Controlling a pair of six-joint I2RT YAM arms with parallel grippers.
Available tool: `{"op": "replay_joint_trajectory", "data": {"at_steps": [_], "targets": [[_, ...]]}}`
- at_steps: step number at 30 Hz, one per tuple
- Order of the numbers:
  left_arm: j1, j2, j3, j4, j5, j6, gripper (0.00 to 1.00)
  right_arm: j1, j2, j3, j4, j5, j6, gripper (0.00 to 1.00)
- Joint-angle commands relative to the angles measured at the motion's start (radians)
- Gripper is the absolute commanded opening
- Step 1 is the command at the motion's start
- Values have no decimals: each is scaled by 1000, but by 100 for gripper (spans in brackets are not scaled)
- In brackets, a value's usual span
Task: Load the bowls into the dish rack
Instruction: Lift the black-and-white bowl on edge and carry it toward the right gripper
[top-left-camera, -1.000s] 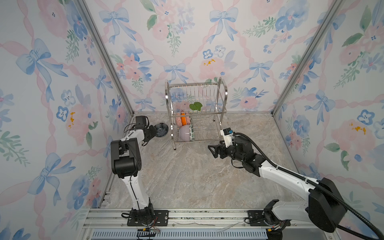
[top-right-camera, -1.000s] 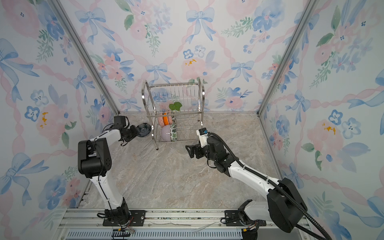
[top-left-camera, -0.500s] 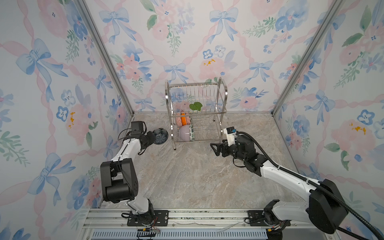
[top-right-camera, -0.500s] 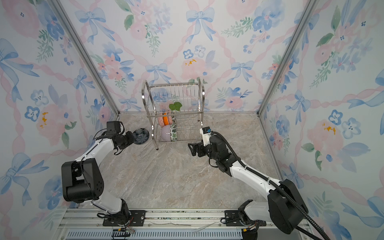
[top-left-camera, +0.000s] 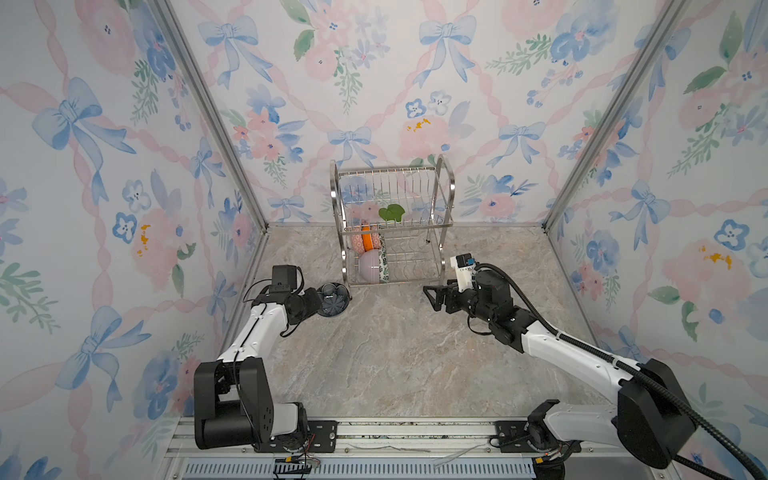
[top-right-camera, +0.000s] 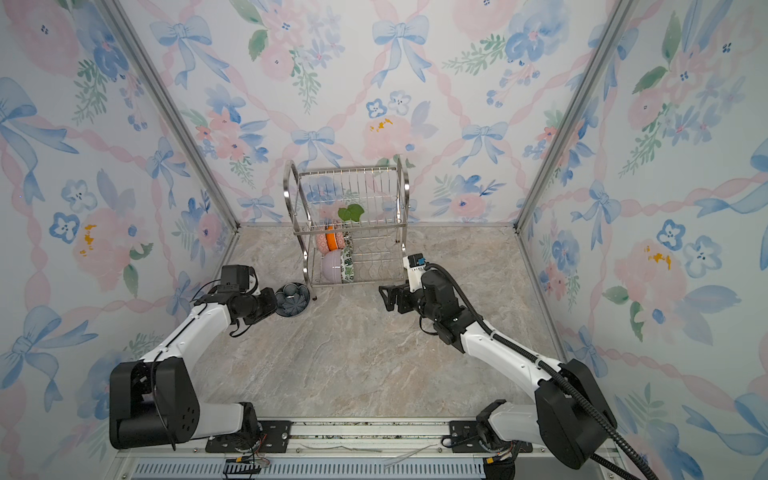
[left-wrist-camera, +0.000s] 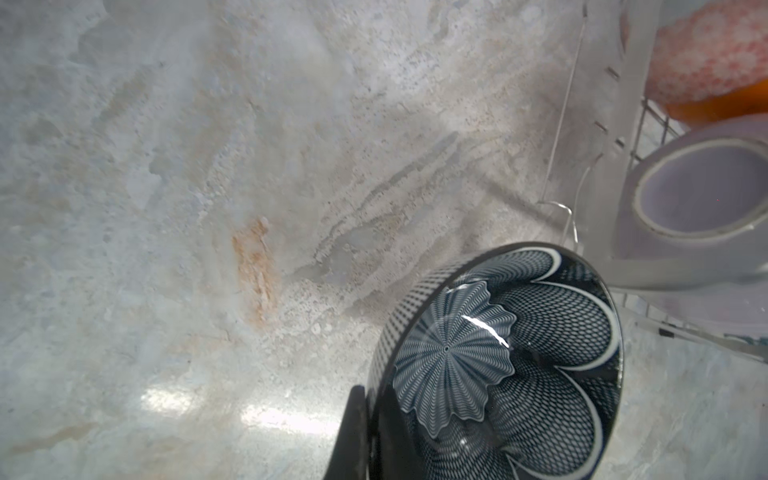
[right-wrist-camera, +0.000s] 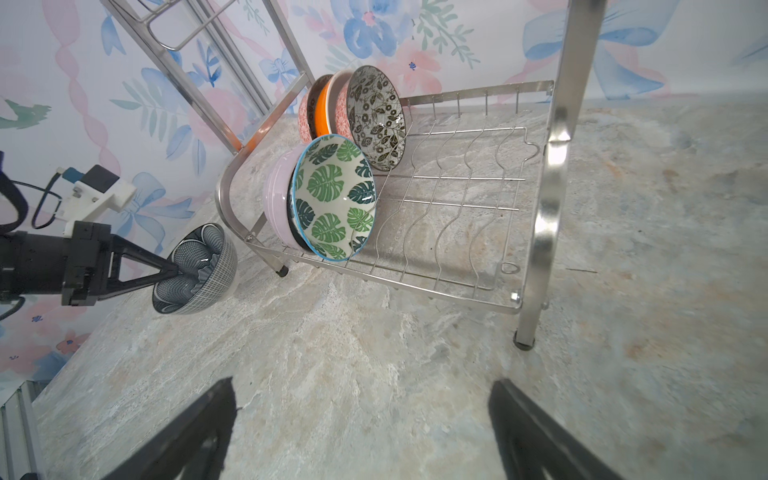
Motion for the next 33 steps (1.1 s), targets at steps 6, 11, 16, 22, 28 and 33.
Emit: {"op": "replay_joint_trajectory", "data": {"at_steps": [6,11,16,22,28,33], "targets": [[-262,-94,-58,-28,-101,0,0,-35,-2,-21,9,33,21,97],[-460,-49,2,-26,-164,-49,0,-47,17,-17,5,36,29,96],[-630,60,116,-25,-230,-73,0,-71,45,49,-131,50,44,97],[-753,229,250,-22,-246,-45,0,-82,-14,44,-263,99,33,97],[-813,377,387,-23,-245,-1,0,-88,-74,40,-336,114,24,96],[-824,433,451,-22,-241,22,0,-93,-89,34,-371,121,17,96]]}}
